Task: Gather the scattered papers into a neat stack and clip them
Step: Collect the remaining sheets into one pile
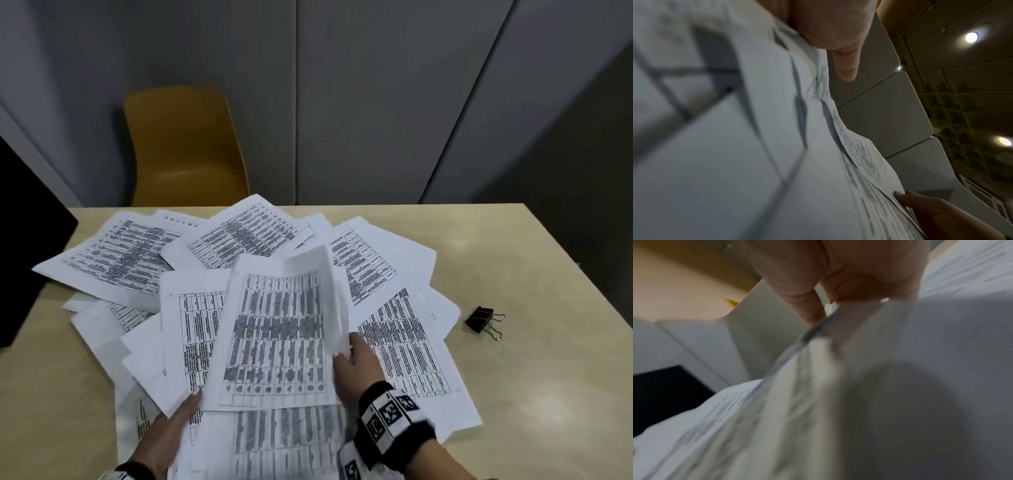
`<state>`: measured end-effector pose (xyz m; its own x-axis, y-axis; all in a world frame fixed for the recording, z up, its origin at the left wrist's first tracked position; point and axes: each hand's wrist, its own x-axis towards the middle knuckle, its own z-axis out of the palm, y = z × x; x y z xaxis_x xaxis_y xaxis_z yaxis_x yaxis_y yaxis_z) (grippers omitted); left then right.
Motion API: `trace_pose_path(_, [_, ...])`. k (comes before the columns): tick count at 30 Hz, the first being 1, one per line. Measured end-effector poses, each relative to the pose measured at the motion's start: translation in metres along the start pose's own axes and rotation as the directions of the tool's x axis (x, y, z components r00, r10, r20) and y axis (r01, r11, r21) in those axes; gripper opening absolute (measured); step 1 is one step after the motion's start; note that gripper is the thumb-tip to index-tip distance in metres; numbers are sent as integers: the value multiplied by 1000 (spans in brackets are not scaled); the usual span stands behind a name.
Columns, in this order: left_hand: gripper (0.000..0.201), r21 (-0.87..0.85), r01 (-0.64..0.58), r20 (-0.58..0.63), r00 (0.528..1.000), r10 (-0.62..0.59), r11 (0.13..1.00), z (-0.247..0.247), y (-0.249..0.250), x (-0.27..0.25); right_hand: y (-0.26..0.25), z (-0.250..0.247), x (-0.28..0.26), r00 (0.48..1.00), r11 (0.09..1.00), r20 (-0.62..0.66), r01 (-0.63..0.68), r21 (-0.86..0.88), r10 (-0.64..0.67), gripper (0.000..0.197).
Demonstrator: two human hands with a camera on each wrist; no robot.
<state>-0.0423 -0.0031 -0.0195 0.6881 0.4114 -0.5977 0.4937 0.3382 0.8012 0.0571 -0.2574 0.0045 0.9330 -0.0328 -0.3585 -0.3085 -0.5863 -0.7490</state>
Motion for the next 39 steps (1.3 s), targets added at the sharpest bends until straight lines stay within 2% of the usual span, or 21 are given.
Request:
trace_pose_path(3, [50,103,-28,23,999,26,994,-2,-6,1,2,7,-6,980,966,199,58,-252,-7,7])
trace_pose_path(5, [56,182,-53,55,998,44,982,-4,-8,0,1,6,-6,976,968,218,32,-248,24,19])
trace_pose_path(8, [49,217,-83,81,994,67,973,-4,-5,-4,-5,-3,1,991,999,122,-47,-17,49,35])
trace_pose_path(10, [43,221,-87,79,994,71,971,-7,-4,-4,-9,-14,14,997,988,-17,-77,137,80,43])
trace_pose_path(12, [50,200,-80,78,995,66,977,-7,-6,-3,-6,-30,36,965,969,-194,-134,206,175,49])
trace_pose_path(14, [52,182,-101,50,994,93,978,-10,-6,-3,0,-45,59,914,953,-297,-219,211,276,53])
trace_pose_path(16, [58,149,-94,53,995,87,984,-12,-6,-2,5,-58,74,891,933,-302,-278,228,340,54])
trace_pose_path(20, [98,188,-124,39,992,119,974,-15,-12,1,4,-64,88,898,926,-259,-301,226,356,55])
trace_pose_path(22, [110,197,-138,41,990,133,970,-16,-14,3,0,-61,93,900,925,-244,-313,216,361,59])
trace_pose_path(23, [106,195,-140,47,990,133,971,-16,-12,3,-2,-58,96,901,925,-234,-324,200,366,59])
trace_pose_path(24, [92,182,-129,62,991,119,975,-15,-9,1,-2,-56,99,901,924,-224,-334,187,371,57])
trace_pose_path(26, [55,162,-127,87,990,115,978,-17,-8,1,0,-51,106,902,923,-218,-337,184,372,39])
trace_pose_path(27, [47,167,-121,91,990,107,978,-19,-10,4,1,-50,108,905,926,-215,-334,175,367,30])
trace_pose_path(31, [46,169,-118,72,992,107,979,-21,-14,10,-2,-53,110,922,939,-181,-328,109,343,14])
trace_pose_path(33, [50,164,-120,65,992,110,979,-22,-16,11,-7,-55,107,917,938,-204,-325,121,344,6])
trace_pose_path(36, [49,178,-120,69,992,110,977,-20,-14,9,-12,-56,102,910,945,-264,-285,159,318,13])
trace_pose_path(39, [41,184,-114,61,993,104,976,-18,-12,5,-7,-63,98,899,958,-331,-261,118,285,22])
